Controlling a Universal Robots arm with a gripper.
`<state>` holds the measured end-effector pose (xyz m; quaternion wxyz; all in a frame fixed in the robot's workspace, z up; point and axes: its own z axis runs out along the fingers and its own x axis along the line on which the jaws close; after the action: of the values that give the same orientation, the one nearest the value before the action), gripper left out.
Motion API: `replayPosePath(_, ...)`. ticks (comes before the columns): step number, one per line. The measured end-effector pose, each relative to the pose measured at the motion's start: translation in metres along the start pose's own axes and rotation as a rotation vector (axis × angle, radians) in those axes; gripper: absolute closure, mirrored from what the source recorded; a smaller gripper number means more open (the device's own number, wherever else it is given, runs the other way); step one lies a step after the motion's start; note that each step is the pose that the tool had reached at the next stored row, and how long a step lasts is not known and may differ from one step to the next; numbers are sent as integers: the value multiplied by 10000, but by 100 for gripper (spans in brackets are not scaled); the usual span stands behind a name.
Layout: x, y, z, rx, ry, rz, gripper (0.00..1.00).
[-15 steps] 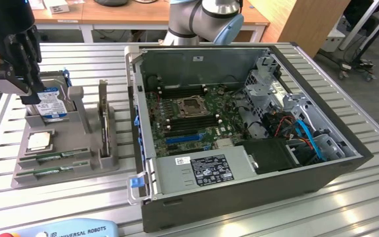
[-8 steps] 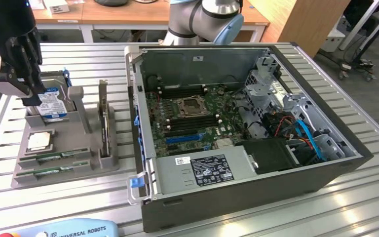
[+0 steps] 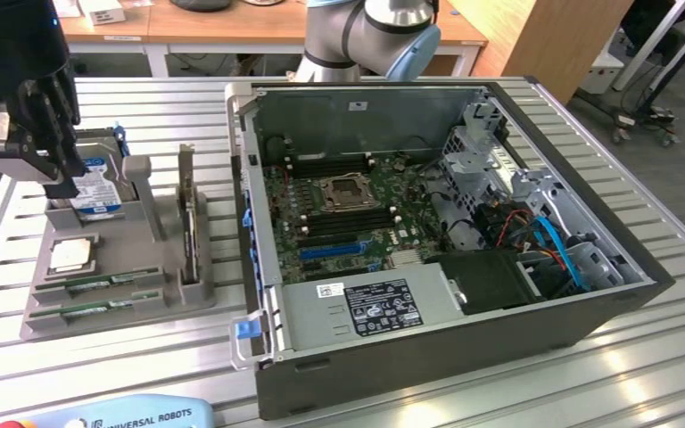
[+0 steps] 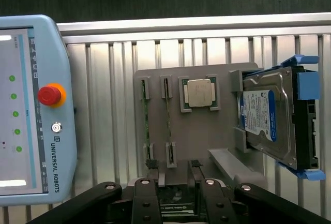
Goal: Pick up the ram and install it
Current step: 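Pick up the ram and move it above insertion slot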
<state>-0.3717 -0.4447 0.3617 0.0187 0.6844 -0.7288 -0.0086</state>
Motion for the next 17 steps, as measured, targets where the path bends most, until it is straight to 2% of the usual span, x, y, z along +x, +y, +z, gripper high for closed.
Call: replayPosePath(17,-3,-7,181,1,2,-43,64)
